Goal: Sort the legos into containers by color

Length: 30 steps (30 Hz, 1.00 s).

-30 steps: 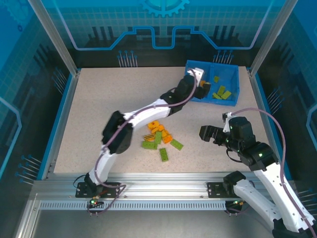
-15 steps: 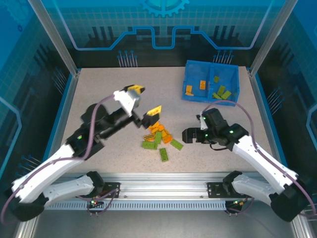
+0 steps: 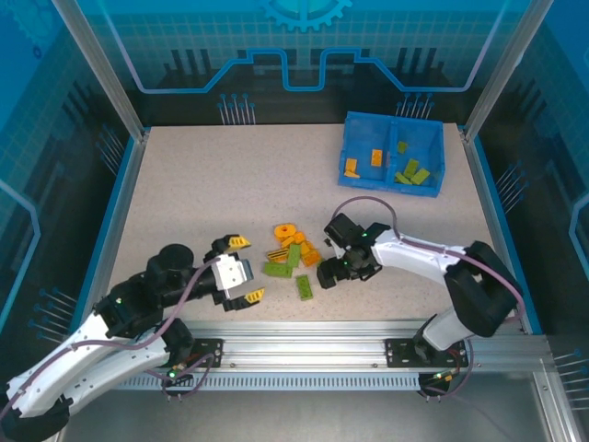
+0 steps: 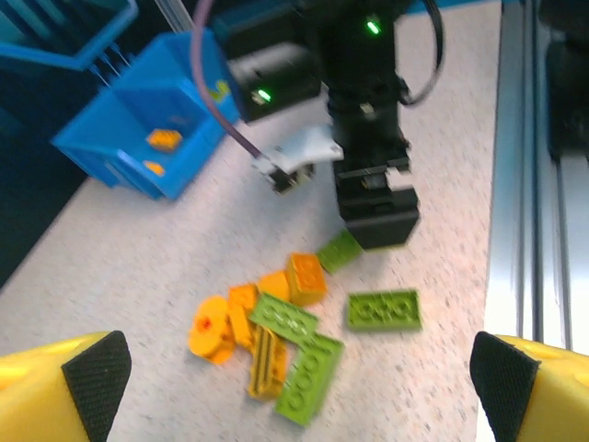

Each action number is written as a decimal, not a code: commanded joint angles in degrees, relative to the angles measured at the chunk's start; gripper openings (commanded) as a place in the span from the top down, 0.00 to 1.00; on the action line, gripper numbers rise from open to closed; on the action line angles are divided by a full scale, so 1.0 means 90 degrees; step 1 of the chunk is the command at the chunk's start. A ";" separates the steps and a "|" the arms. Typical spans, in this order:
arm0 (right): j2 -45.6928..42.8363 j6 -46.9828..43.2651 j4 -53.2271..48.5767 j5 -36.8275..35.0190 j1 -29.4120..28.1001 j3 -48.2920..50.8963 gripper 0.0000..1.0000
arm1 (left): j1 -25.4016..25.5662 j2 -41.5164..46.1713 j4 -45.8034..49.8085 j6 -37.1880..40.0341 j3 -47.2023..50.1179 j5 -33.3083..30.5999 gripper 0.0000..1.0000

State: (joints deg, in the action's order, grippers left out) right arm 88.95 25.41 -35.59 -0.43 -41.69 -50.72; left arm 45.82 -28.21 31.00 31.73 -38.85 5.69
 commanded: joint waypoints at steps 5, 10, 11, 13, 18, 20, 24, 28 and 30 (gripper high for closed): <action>0.0873 -0.0089 0.0021 -0.0475 -0.0302 -0.0703 0.23 | 0.0024 0.0279 -0.0306 0.0117 0.0567 0.0056 0.01; 0.1167 -0.0147 -0.0044 -0.0614 -0.0353 -0.0868 0.37 | 0.0016 0.0457 -0.0611 -0.0008 0.0799 0.0051 0.01; 0.1208 -0.0141 -0.0084 -0.0662 -0.0373 -0.0888 0.42 | 0.0017 0.0468 -0.0632 -0.0005 0.0830 0.0042 0.01; 0.1247 -0.0087 -0.0124 -0.0724 -0.0440 -0.0838 0.48 | 0.0017 0.0475 -0.0630 0.0028 0.0859 0.0041 0.01; 0.1204 0.0174 -0.0253 -0.1051 -0.0543 -0.0698 0.57 | 0.0008 0.0487 -0.0648 0.0107 0.0879 0.0085 0.01; 0.1075 0.0266 -0.0252 -0.1095 -0.0555 -0.0636 0.60 | 0.0016 0.0516 -0.0660 0.0116 0.0884 0.0109 0.01; 0.0555 0.0446 -0.0110 -0.1084 -0.0558 -0.0397 0.66 | 0.0011 0.0607 -0.0662 0.0127 0.0907 0.0149 0.01; -0.0182 0.0640 -0.0106 -0.1317 -0.0544 -0.0258 0.68 | 0.0009 0.0721 -0.0742 0.0089 0.0959 0.0096 0.01; -0.0553 0.0718 -0.0221 -0.1527 -0.0501 -0.0295 0.68 | 0.0008 0.0748 -0.0798 0.0052 0.0967 0.0023 0.01</action>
State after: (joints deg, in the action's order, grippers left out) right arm 88.64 29.58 -36.56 -10.85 -45.87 -53.19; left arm 45.82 -22.26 26.22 31.90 -31.24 5.87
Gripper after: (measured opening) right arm 0.326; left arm 0.986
